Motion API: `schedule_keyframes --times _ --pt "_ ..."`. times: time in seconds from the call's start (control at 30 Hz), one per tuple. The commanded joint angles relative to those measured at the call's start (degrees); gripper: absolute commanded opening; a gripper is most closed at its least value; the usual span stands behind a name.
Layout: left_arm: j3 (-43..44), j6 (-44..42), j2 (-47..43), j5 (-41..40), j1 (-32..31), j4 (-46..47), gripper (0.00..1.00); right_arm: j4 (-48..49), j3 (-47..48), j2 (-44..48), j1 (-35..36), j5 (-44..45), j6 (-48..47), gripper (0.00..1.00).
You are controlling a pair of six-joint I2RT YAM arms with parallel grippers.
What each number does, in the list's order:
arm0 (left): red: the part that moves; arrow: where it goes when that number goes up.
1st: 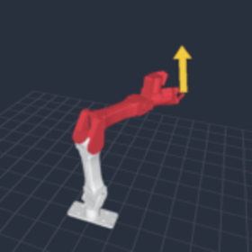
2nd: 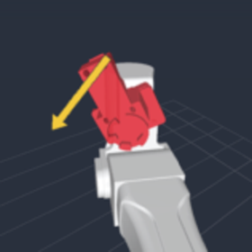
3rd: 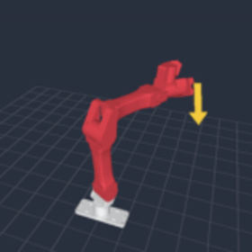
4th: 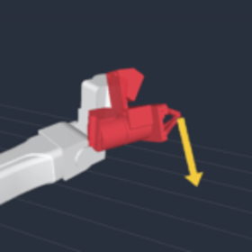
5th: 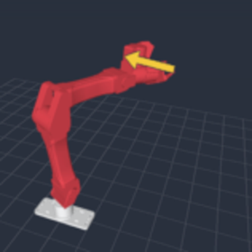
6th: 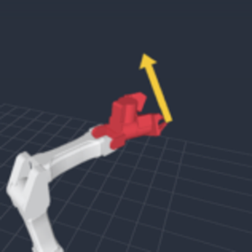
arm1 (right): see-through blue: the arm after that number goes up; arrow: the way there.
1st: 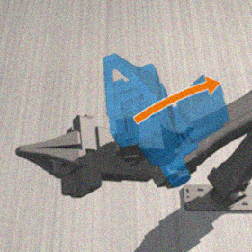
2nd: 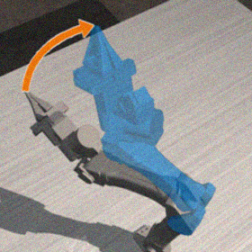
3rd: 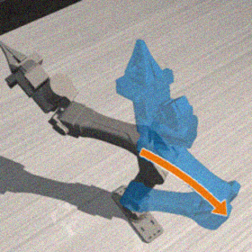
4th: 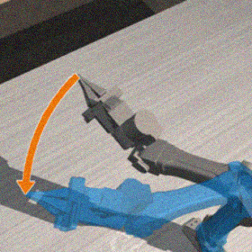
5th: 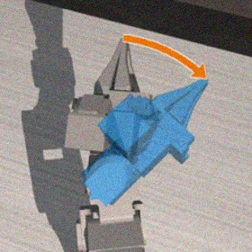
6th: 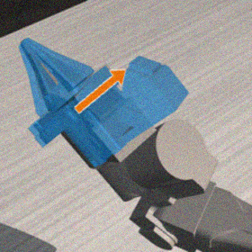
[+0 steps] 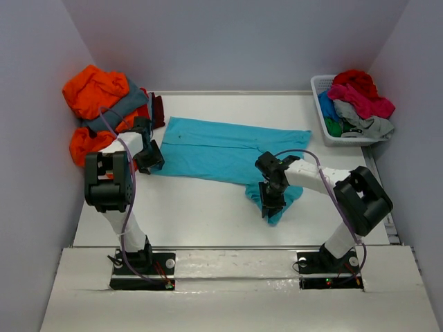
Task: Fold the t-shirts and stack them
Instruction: Pick up the 1/3-folded T-shirt at the center of the board.
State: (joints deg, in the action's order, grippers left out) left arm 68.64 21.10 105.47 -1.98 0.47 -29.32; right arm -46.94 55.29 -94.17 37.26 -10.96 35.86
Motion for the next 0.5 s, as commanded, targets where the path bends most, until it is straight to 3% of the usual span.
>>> schedule_keyframes --times 0.0,0.2,0.47 --pt "-2.19 0.87 -0.53 1.63 0.15 1.28 0.54 1.41 -0.18 -0.4 0.63 0.15 0.27 0.32" --pt "-3.16 1.31 -1.58 1.63 0.15 1.11 0.37 1.06 0.26 -0.58 0.63 0.33 0.18 0.32" --pt "-2.11 0.87 -1.94 1.71 0.15 0.14 0.31 0.09 0.96 0.04 0.63 1.2 0.88 0.32"
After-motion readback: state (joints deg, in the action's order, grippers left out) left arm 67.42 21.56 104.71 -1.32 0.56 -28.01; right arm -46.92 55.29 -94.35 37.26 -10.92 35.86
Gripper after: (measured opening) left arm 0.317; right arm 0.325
